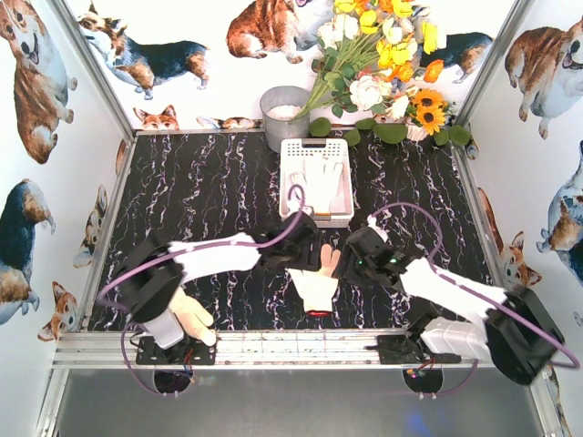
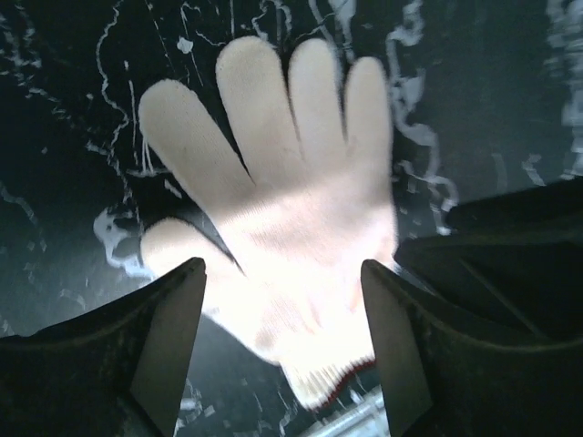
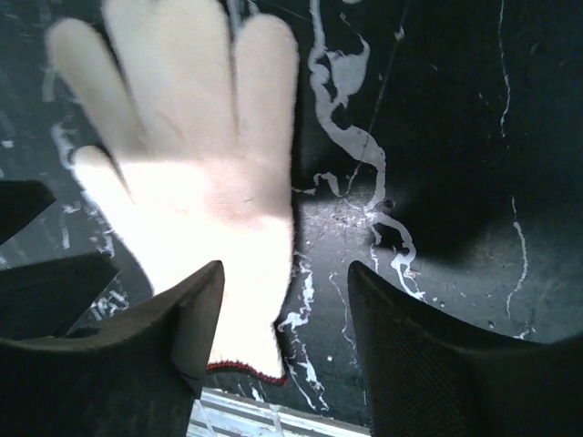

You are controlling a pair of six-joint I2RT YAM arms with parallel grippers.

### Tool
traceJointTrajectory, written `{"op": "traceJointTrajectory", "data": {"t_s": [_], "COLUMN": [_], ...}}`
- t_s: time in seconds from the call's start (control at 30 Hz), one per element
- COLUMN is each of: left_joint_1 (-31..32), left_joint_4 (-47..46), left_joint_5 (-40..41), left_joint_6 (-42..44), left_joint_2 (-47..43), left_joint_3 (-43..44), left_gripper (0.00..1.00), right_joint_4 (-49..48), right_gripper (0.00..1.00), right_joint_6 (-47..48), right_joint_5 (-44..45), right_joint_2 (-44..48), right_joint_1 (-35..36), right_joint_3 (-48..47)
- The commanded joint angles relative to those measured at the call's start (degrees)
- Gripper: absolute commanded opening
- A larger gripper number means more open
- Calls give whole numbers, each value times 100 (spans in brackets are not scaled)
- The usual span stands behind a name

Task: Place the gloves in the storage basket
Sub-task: Adjust the glove at the center of the board, then pick up the glove from the center of the board.

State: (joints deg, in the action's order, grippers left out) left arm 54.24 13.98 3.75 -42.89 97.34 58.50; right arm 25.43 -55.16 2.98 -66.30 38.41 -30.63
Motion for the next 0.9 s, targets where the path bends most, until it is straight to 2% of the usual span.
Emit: {"op": "traceJointTrajectory", "data": {"t_s": [0.0, 0.13, 0.2, 0.37, 0.47, 0.6, 0.77, 0.87], "left_joint_1": [38, 3, -157, -958, -1527, -2287, -3703, -4076], "left_joint_4": [629, 1917, 2550, 4244, 4934, 5373, 5586, 5462], "left_joint_5": [262, 982, 1265, 1718, 2015, 2261, 2179, 2193], "left_joint_6": [-196, -1045, -1454, -2556, -2942, -3073, -2820, -2828], "left_joint_2": [-1140, -2014, -2313, -2786, -3074, -3498, -3771, -3864], "left_joint_3": [-327, -866, -1097, -1461, -1473, -1473, -1943, -2031], "left_gripper": [68, 78, 80, 89, 86, 82, 82, 82], "right_joint_4": [14, 309, 469, 560, 525, 533, 537, 533], "right_gripper": [61, 67, 69, 69, 69, 69, 69, 69], "right_joint_6": [724, 1197, 1294, 1397, 1497, 1591, 1578, 1552], "right_joint_5": [438, 675, 715, 318, 151, 101, 4, -38], "right_joint_2": [835, 1308, 1432, 1548, 1582, 1603, 1654, 1748], "right_joint_1": [-1, -178, -369, -1103, -1339, -1477, -1594, -1632], "right_joint_3": [-135, -249, -297, -256, -220, -200, -165, -109]}}
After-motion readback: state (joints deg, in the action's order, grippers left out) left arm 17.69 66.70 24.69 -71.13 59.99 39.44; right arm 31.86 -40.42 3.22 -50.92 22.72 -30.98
